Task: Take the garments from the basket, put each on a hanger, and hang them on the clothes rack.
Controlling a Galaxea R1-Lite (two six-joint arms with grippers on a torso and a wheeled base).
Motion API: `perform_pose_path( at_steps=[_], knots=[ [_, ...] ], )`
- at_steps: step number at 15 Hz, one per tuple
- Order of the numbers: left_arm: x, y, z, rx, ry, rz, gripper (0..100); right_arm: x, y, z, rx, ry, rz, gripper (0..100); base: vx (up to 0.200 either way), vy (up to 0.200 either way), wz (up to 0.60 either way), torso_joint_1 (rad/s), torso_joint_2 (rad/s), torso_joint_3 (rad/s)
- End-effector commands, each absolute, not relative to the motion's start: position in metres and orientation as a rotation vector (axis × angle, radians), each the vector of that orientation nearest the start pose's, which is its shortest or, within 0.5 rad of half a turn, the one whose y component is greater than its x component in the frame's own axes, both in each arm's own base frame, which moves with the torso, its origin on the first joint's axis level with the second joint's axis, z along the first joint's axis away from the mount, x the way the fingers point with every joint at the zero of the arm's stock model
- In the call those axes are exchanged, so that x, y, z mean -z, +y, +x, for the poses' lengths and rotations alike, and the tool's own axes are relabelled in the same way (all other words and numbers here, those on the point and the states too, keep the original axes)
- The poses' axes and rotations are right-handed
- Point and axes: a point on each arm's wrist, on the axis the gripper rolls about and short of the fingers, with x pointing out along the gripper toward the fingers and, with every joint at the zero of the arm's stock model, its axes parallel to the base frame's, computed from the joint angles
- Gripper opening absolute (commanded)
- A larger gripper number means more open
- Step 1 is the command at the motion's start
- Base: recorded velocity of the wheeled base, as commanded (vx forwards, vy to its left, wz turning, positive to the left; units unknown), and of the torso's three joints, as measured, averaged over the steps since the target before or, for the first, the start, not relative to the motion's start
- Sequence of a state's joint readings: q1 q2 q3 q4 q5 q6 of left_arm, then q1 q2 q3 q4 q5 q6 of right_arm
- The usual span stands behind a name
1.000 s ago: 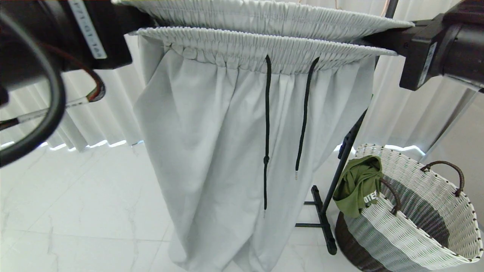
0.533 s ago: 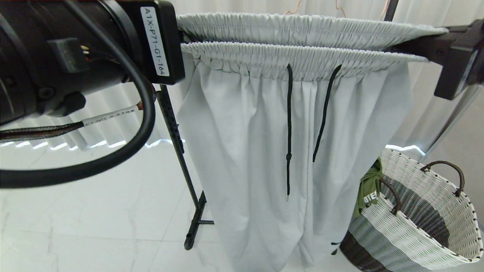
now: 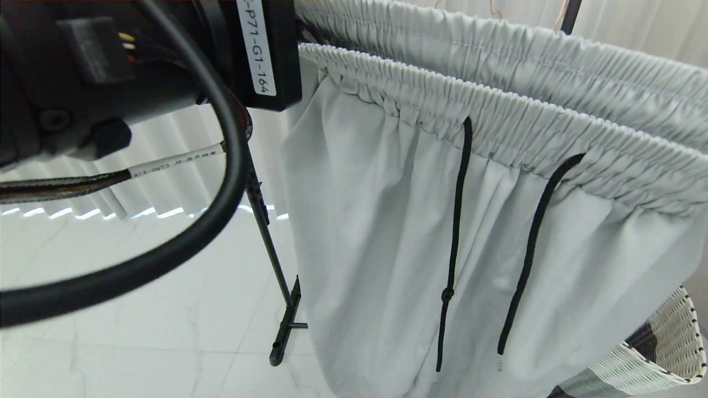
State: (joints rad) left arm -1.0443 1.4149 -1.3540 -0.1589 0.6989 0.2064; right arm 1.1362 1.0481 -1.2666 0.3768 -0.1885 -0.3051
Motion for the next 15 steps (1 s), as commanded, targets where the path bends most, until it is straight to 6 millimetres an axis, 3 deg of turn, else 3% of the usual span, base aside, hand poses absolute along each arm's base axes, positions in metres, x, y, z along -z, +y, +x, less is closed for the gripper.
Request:
perform_pose_path(
  at_steps=[1,4,8,12,15],
  knots=[
    [-0.371,-0.191,0.135,0.309,-0.098,0.128,0,-0.352,0.097,0.035,-1.092,-0.017,-0.391,0,0.0,0.0,0.0,0.0,0.0,0.0],
    [-0.37,-0.19,0.135,0.306,-0.094,0.128,0,-0.35,0.107,0.035,-1.118,-0.004,-0.411,0,0.0,0.0,0.0,0.0,0.0,0.0],
    [-0.369,-0.178,0.128,0.302,-0.083,0.106,0,-0.352,0.105,0.038,-1.039,-0.002,-0.411,0,0.0,0.0,0.0,0.0,0.0,0.0],
    [-0.361,-0.141,0.1,0.334,-0.026,0.171,0,-0.357,0.123,0.061,-0.793,0.002,-0.405,0,0.0,0.0,0.0,0.0,0.0,0.0],
    [-0.356,-0.124,0.062,0.508,-0.04,0.172,0,-0.367,0.154,0.086,-0.713,-0.049,-0.343,0,0.0,0.0,0.0,0.0,0.0,0.0]
  ],
)
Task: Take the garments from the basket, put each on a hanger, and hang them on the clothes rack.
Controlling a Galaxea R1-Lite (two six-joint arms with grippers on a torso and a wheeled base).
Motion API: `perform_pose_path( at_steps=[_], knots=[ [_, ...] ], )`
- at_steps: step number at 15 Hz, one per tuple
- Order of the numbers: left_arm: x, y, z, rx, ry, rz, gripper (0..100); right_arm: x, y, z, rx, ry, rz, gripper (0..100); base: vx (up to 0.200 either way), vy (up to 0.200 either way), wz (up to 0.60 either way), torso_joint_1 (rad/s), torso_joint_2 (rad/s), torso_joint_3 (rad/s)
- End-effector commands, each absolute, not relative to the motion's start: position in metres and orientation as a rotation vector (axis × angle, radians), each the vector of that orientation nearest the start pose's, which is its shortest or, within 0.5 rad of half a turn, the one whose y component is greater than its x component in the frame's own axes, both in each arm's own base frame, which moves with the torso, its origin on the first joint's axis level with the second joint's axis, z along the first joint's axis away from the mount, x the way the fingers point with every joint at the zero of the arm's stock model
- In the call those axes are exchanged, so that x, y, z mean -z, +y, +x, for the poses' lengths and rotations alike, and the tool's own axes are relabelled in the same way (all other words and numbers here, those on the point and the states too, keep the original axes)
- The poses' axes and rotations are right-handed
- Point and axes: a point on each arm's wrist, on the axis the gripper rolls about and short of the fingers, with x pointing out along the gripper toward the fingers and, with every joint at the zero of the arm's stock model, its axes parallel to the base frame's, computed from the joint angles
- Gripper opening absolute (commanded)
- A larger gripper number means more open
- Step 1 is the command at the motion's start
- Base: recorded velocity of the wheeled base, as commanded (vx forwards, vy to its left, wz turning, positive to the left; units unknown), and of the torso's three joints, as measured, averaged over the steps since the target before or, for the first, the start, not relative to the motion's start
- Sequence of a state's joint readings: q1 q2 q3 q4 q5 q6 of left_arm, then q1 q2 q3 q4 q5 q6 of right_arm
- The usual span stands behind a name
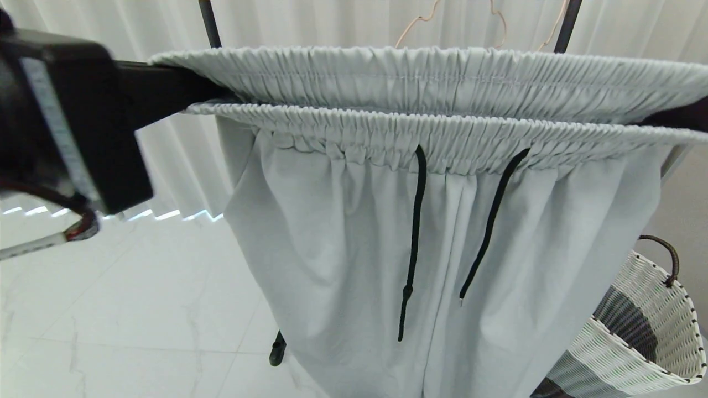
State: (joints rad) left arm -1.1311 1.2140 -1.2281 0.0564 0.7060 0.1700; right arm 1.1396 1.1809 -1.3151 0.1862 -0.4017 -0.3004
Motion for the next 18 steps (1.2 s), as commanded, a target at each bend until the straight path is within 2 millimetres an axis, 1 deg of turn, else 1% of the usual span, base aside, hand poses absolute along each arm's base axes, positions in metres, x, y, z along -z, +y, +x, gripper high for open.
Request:
perform_pose_path(
  at_steps=[1,3,5,7,11,13,15,16,17,18],
  knots=[
    [-0.352,-0.12,0.053,0.564,-0.043,0.175,0,-0.371,0.164,0.092,-0.701,-0.08,-0.313,0,0.0,0.0,0.0,0.0,0.0,0.0],
    [-0.341,-0.115,0.04,0.649,-0.044,0.193,0,-0.379,0.184,0.103,-0.691,-0.14,-0.256,0,0.0,0.0,0.0,0.0,0.0,0.0],
    [-0.337,-0.113,0.03,0.731,-0.049,0.199,0,-0.381,0.194,0.108,-0.686,-0.16,-0.237,0,0.0,0.0,0.0,0.0,0.0,0.0],
    [-0.336,-0.116,0.026,0.771,-0.051,0.205,0,-0.381,0.195,0.109,-0.686,-0.158,-0.238,0,0.0,0.0,0.0,0.0,0.0,0.0],
    [-0.335,-0.118,0.026,0.775,-0.053,0.221,0,-0.381,0.191,0.11,-0.671,-0.159,-0.237,0,0.0,0.0,0.0,0.0,0.0,0.0],
    [-0.335,-0.118,0.026,0.767,-0.06,0.242,0,-0.385,0.179,0.11,-0.642,-0.164,-0.23,0,0.0,0.0,0.0,0.0,0.0,0.0],
    [-0.338,-0.121,0.036,0.69,-0.059,0.268,0,-0.389,0.162,0.113,-0.57,-0.157,-0.232,0,0.0,0.0,0.0,0.0,0.0,0.0],
    [-0.342,-0.126,0.055,0.553,-0.046,0.304,0,-0.393,0.148,0.114,-0.527,-0.154,-0.233,0,0.0,0.0,0.0,0.0,0.0,0.0],
    [-0.348,-0.128,0.07,0.465,-0.046,0.325,0,-0.394,0.141,0.112,-0.511,-0.154,-0.232,0,0.0,0.0,0.0,0.0,0.0,0.0],
    [-0.352,-0.13,0.077,0.422,-0.046,0.33,0,-0.394,0.137,0.11,-0.509,-0.155,-0.231,0,0.0,0.0,0.0,0.0,0.0,0.0]
  ],
)
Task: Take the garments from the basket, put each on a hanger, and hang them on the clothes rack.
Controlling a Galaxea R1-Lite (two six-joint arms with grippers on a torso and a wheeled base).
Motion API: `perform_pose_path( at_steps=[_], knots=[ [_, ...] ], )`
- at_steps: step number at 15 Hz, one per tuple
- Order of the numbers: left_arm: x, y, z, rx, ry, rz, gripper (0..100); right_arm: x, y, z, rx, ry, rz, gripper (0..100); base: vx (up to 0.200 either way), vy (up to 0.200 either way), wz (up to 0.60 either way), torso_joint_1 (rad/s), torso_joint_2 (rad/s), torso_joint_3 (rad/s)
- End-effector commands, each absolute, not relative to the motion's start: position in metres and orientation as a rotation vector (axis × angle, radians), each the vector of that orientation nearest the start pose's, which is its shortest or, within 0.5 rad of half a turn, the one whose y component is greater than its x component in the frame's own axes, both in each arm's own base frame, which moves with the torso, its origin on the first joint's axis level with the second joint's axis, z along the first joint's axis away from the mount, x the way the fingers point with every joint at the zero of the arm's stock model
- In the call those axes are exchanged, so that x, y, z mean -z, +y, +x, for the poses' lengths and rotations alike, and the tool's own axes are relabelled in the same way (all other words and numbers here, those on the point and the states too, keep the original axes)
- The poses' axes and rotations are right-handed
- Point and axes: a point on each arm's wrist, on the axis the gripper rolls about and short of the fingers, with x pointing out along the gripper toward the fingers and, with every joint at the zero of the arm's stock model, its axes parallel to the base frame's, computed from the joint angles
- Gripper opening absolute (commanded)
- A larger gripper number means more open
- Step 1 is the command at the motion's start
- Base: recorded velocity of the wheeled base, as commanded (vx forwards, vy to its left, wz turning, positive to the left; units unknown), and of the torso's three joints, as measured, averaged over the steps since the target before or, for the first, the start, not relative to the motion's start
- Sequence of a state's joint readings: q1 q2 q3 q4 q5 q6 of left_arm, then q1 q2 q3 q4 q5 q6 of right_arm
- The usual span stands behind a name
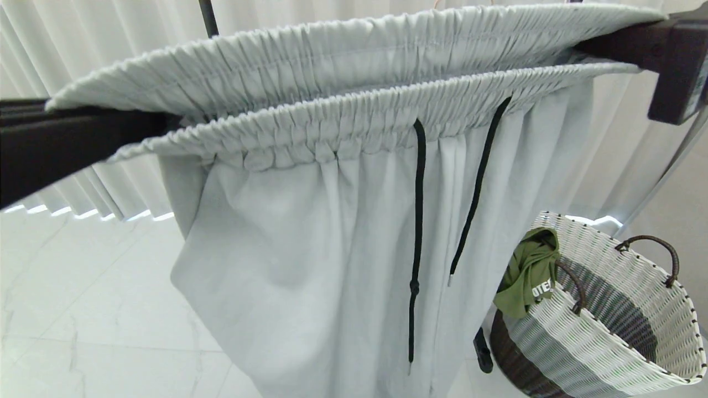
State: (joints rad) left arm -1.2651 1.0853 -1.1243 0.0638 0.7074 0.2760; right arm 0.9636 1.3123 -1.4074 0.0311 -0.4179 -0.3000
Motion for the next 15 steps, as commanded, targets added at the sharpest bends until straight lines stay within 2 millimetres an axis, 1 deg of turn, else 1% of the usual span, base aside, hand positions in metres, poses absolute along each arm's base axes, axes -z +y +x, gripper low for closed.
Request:
perform_pose_path(
  at_steps=[1,2,4,7,15],
  knots=[
    [-0.361,-0.136,0.095,0.337,-0.037,0.306,0,-0.392,0.132,0.106,-0.511,-0.148,-0.235,0,0.0,0.0,0.0,0.0,0.0,0.0],
    [-0.365,-0.14,0.107,0.292,-0.035,0.268,0,-0.389,0.13,0.105,-0.514,-0.14,-0.242,0,0.0,0.0,0.0,0.0,0.0,0.0],
    [-0.371,-0.147,0.112,0.282,-0.047,0.221,0,-0.384,0.129,0.104,-0.517,-0.129,-0.251,0,0.0,0.0,0.0,0.0,0.0,0.0],
    [-0.373,-0.15,0.107,0.319,-0.054,0.217,0,-0.385,0.13,0.104,-0.519,-0.133,-0.248,0,0.0,0.0,0.0,0.0,0.0,0.0],
    [-0.373,-0.15,0.106,0.318,-0.057,0.222,0,-0.386,0.125,0.1,-0.52,-0.138,-0.244,0,0.0,0.0,0.0,0.0,0.0,0.0]
  ],
)
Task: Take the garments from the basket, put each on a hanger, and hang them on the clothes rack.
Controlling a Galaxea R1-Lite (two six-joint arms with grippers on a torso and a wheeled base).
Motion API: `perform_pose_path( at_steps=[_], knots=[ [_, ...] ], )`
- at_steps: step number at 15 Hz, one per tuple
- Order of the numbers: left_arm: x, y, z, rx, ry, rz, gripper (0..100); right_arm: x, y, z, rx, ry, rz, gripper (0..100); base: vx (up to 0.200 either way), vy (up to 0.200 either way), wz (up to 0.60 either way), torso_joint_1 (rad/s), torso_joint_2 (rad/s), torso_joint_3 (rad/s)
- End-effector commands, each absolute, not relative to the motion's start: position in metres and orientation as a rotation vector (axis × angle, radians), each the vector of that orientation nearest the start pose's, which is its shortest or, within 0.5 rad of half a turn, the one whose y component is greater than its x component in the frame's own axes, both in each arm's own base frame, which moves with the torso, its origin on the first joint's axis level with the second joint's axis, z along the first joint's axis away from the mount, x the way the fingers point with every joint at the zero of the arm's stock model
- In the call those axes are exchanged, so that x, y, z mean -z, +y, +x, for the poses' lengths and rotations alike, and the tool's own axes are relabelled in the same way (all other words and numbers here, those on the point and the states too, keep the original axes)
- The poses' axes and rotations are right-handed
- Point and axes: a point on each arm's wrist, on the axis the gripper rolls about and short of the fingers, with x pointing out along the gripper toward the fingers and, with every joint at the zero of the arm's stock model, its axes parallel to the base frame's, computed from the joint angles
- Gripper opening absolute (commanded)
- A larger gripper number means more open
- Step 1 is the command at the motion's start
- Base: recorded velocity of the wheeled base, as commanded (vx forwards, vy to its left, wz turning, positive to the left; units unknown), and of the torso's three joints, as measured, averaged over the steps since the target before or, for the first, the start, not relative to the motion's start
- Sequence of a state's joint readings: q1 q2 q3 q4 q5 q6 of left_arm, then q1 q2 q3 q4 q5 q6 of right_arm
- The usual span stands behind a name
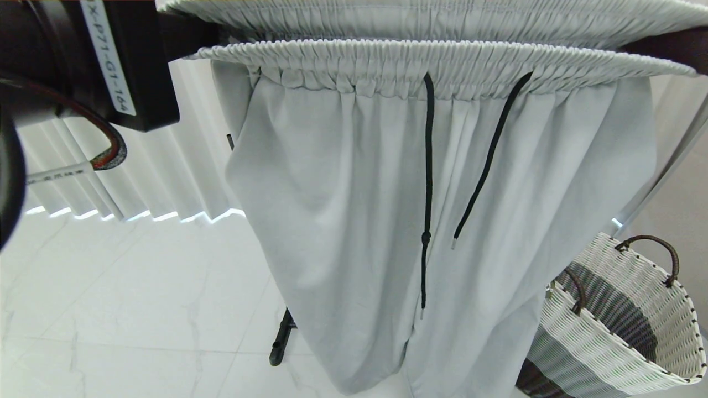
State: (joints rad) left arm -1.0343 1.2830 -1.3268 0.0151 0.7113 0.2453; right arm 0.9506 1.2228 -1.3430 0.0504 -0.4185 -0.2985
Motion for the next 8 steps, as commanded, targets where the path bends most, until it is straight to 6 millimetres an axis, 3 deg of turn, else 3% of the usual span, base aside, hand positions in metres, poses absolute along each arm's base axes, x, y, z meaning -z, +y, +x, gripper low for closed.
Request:
perform_pose_path(
  at_steps=[1,3,4,8],
  knots=[
    [-0.3733,-0.1501,0.1064,0.318,-0.057,0.222,0,-0.3858,0.1246,0.0999,-0.52,-0.138,-0.244,0,0.0,0.0,0.0,0.0,0.0,0.0],
    [-0.3733,-0.1501,0.1064,0.318,-0.057,0.222,0,-0.3847,0.1247,0.0999,-0.522,-0.13,-0.251,0,0.0,0.0,0.0,0.0,0.0,0.0],
    [-0.3733,-0.1501,0.1064,0.318,-0.057,0.222,0,-0.3843,0.1247,0.0999,-0.521,-0.126,-0.254,100,0.0,0.0,0.0,0.0,0.0,0.0],
    [-0.3737,-0.1491,0.1072,0.297,-0.055,0.221,0,-0.3776,0.1203,0.0966,-0.529,-0.123,-0.274,100,0.0,0.0,0.0,0.0,0.0,0.0]
  ],
)
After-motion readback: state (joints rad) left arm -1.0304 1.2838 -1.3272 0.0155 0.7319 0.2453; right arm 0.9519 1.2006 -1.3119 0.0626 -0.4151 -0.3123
